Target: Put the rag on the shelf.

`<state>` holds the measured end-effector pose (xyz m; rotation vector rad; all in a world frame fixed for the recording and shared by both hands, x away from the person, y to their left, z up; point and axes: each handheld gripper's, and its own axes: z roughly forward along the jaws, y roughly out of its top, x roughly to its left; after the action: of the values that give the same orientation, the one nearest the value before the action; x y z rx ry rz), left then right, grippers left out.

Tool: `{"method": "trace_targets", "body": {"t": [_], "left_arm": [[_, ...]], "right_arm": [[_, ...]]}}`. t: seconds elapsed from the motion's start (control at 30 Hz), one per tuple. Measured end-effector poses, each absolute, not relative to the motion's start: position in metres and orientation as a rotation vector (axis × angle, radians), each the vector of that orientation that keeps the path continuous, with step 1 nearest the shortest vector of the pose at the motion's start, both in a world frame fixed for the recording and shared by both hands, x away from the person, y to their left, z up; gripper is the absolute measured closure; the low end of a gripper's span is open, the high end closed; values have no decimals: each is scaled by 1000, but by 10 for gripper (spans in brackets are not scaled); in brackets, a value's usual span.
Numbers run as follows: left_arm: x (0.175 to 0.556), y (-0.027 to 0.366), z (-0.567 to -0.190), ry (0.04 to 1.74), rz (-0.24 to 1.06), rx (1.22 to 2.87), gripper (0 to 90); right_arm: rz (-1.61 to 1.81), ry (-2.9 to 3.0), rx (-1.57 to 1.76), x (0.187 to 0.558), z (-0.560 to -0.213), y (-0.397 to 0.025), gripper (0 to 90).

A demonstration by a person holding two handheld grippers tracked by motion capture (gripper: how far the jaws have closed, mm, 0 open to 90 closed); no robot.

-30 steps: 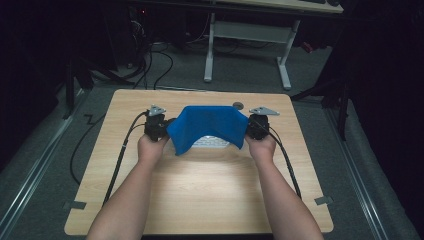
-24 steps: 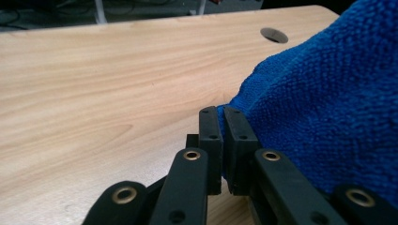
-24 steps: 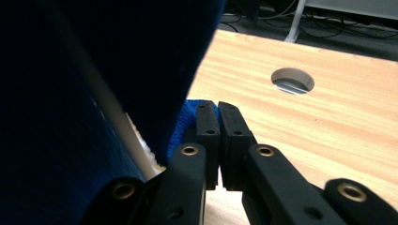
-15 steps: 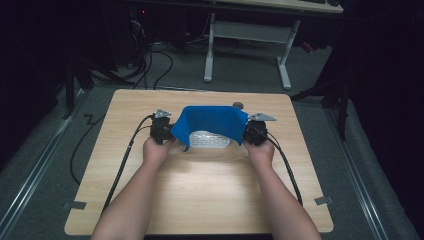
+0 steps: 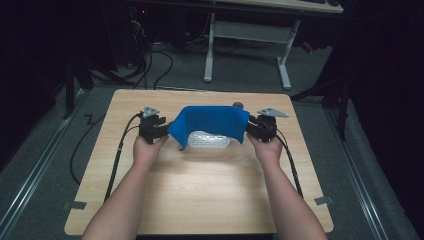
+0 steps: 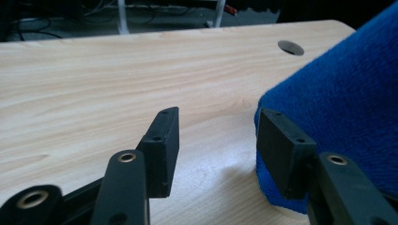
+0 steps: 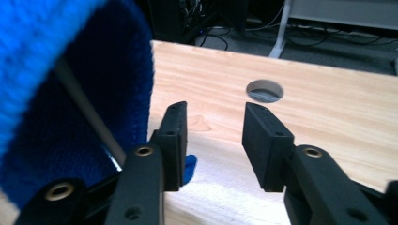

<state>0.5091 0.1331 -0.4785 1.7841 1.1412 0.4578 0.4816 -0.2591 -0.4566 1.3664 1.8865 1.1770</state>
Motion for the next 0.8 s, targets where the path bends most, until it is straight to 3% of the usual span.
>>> {"method": "trace_targets", "body": {"t": [0.53, 0.8], "left_arm": [[496, 149, -463, 1134, 525, 1797, 471], [484, 152, -462, 1134, 522, 1800, 462]], "right_arm": [[1156, 1871, 1309, 470, -442, -267, 444], [1166, 1890, 1313, 461, -437, -265, 420]]}}
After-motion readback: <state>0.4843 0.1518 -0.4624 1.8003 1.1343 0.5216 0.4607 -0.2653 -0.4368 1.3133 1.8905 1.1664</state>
